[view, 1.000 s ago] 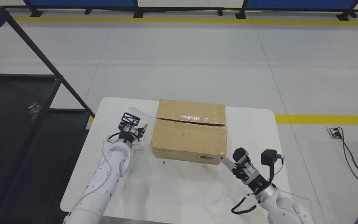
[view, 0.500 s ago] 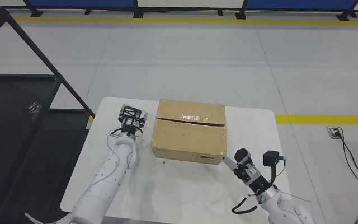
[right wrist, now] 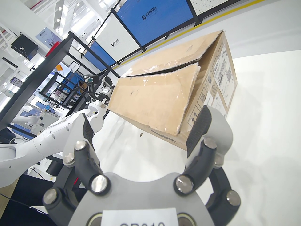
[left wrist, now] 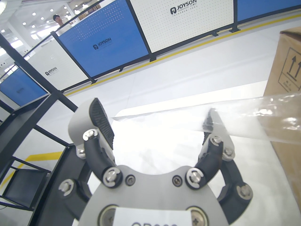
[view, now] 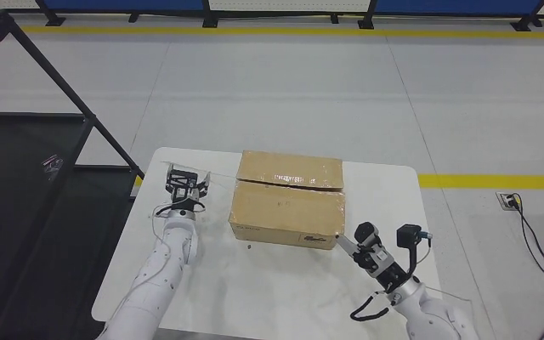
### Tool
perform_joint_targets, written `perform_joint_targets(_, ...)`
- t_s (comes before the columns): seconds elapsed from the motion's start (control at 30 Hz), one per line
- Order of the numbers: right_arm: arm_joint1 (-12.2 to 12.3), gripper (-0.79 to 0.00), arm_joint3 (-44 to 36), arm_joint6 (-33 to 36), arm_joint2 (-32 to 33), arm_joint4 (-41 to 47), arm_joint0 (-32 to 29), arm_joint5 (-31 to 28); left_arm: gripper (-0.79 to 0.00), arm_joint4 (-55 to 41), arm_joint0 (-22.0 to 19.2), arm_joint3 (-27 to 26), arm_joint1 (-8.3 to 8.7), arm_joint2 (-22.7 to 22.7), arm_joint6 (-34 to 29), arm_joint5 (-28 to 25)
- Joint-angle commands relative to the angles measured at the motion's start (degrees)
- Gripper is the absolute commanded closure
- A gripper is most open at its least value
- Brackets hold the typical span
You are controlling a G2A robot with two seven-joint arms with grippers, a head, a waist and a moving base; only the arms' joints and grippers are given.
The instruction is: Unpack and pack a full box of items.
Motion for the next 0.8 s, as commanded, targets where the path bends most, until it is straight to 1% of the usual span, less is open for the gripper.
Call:
perform_joint_targets(0.0, 0.01, -0.785, -0.12, 0.25, -0.07, -0.09, 0.19, 0.06, -0.785, 0.23, 1.14, -1.32, 0.39, -0.79, 0.09, 0.42)
perform_joint_targets(0.13, 0.02, -0.785, -0.26, 0.51, -0.29, -0.25, 0.53, 0.16, -0.785, 1.13, 3.91, -4.46, 1.33, -2.67, -0.22, 1.45)
perform_joint_targets(0.37, 0.02, -0.785, 0.03, 0.94, -0.68, -0.58, 1.26, 0.25, -0.785, 2.18, 8.66, -10.48, 2.7, -6.06, -2.77, 2.86)
perform_joint_targets(0.57, 0.05, -0.785, 0.38, 1.4, -0.86, -0.51, 1.93, 0.09, -0.785, 3.18, 13.23, -15.6, 3.82, -9.2, -5.92, 3.3)
perform_joint_targets(0.77, 0.03, -0.785, 1.37, 1.94, -1.4, -0.41, 3.23, -0.32, -0.785, 4.13, 16.35, -19.98, 4.61, -11.79, -9.66, 3.17)
